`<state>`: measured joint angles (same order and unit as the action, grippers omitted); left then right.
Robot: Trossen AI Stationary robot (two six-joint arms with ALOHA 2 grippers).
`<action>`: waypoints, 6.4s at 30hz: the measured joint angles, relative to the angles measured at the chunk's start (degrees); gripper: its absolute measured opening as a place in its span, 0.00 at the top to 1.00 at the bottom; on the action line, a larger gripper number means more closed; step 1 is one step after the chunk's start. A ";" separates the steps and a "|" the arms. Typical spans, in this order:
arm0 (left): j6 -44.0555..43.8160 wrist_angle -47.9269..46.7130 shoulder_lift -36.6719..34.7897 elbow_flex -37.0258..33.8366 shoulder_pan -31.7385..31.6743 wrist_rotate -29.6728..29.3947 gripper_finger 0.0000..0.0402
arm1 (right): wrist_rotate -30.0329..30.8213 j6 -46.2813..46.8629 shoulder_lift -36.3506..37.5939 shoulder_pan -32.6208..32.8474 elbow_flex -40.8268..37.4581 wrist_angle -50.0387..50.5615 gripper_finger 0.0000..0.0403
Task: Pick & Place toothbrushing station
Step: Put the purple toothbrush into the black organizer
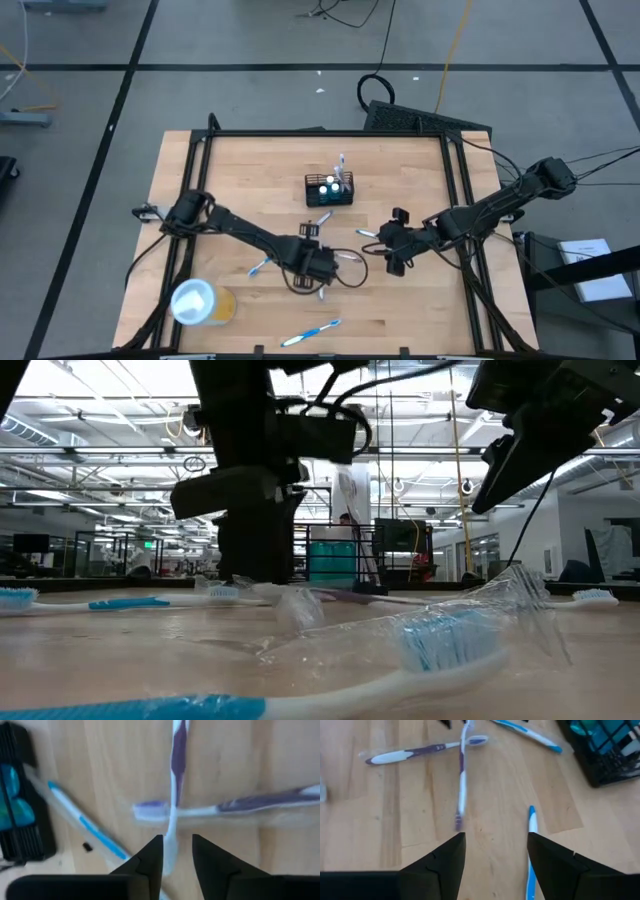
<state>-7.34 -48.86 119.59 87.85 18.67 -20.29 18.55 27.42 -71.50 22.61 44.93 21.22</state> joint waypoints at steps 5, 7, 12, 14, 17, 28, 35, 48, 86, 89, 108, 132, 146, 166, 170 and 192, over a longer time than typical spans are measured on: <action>2.48 1.94 0.00 1.72 1.79 -2.69 0.68 | 0.72 0.02 0.00 0.00 0.00 -0.01 0.55; 1.14 -0.30 -0.09 3.41 2.48 -3.88 0.67 | 0.85 0.36 0.00 0.00 0.00 -0.01 0.57; -5.93 -8.06 -0.62 5.58 4.09 -5.69 0.67 | 0.80 0.36 -1.15 0.00 0.00 -0.74 0.68; -8.63 -10.02 -0.89 5.60 4.70 -6.41 0.67 | 0.50 -0.48 -2.74 -0.02 -0.08 -1.80 0.77; -12.05 -12.83 -0.90 5.60 5.48 -7.91 0.67 | -0.91 -1.98 -6.53 -0.01 -0.09 -6.35 0.95; -27.16 -17.61 -0.94 3.79 8.05 -20.10 0.67 | -3.85 -2.83 -22.45 -4.53 -0.09 -15.20 1.00; -33.23 -17.87 -2.09 0.41 9.61 -22.99 0.67 | -12.56 -4.74 -25.10 -4.45 -0.11 -26.02 1.00; -41.32 -11.94 -14.06 -10.10 13.38 -25.86 0.67 | -19.71 -4.98 -24.85 1.18 0.00 -39.41 1.00; -28.95 62.94 -16.15 -28.26 5.43 -5.27 0.67 | -14.78 -2.62 -16.28 3.36 -3.80 -32.58 1.00; -25.73 59.18 -18.39 -28.26 6.91 -10.40 0.67 | -18.14 -1.49 -22.19 2.06 -3.78 -39.45 1.00; -30.99 36.17 -25.97 -28.24 14.61 -31.46 0.67 | -30.74 -9.06 -49.54 -5.29 22.78 -44.45 1.00; -42.70 31.09 -25.94 -28.61 18.26 -31.88 0.67 | -3.15 -23.57 -32.79 -4.00 24.33 -22.90 1.00; -45.73 59.21 -16.89 -36.17 8.38 -3.97 0.67 | 7.37 -11.48 -9.33 8.29 7.27 -11.52 0.99; -61.83 29.44 -15.67 -22.82 11.06 6.43 0.67 | 3.71 -9.97 -8.06 9.79 0.96 -8.18 0.72; -63.07 32.05 -12.45 -22.82 10.39 9.84 0.67 | 3.73 -10.24 -7.72 9.75 0.93 -7.60 0.69; -61.37 28.27 -10.91 -22.82 5.55 14.91 0.67 | 2.18 -10.51 -7.61 11.26 0.92 -7.63 0.68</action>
<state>-68.71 -20.59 108.68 65.04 24.22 -5.38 20.73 16.91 -79.11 33.87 45.84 13.58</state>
